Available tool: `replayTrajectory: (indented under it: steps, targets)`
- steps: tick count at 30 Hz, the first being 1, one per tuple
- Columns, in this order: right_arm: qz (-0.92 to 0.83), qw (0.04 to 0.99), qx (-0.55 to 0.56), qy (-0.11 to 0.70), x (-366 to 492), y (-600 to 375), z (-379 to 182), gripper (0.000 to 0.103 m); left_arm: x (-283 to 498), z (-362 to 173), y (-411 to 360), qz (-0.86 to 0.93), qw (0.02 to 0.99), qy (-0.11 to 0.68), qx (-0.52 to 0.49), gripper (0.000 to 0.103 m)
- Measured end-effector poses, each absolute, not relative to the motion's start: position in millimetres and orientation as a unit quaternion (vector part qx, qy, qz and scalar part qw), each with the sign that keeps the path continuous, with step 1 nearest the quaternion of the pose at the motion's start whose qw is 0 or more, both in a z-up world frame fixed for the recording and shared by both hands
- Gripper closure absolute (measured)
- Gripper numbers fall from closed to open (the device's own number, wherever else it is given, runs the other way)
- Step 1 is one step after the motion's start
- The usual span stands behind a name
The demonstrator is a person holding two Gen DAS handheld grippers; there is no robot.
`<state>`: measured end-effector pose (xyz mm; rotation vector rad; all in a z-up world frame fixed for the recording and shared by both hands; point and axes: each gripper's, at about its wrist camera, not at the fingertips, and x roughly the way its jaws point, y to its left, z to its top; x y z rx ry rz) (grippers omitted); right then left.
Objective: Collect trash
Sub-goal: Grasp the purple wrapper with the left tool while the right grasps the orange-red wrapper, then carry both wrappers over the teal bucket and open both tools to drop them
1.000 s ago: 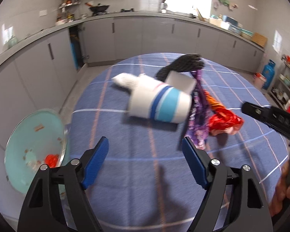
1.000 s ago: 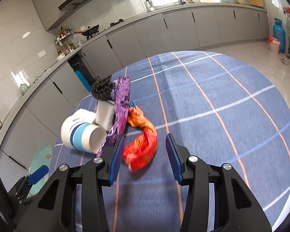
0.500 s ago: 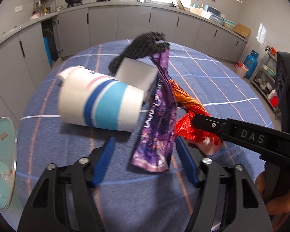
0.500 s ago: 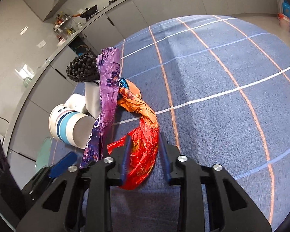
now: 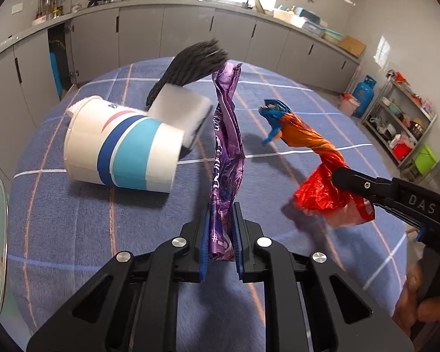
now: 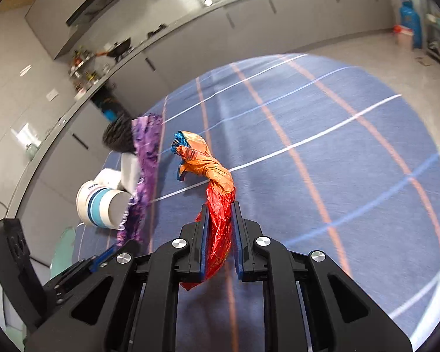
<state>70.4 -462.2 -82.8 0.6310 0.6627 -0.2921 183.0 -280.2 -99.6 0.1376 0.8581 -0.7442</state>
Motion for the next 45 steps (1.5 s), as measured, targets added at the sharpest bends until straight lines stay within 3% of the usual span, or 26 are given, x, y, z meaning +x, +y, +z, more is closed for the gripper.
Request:
replayTrajectory:
  steps: [17,45]
  targets:
    - [-0.173,0.902,0.286,0.272,30.3,-437.8,-59.3,0.088,115.6,-54.7,-227.8,-0.398,0.852,0.332,0.076,0.089]
    - [-0.003,0.937,0.197,0.288,117.1,-291.1,-24.5,0.088,159.7,-32.6,-68.5,-0.159,0.929,0.334,0.012,0.089]
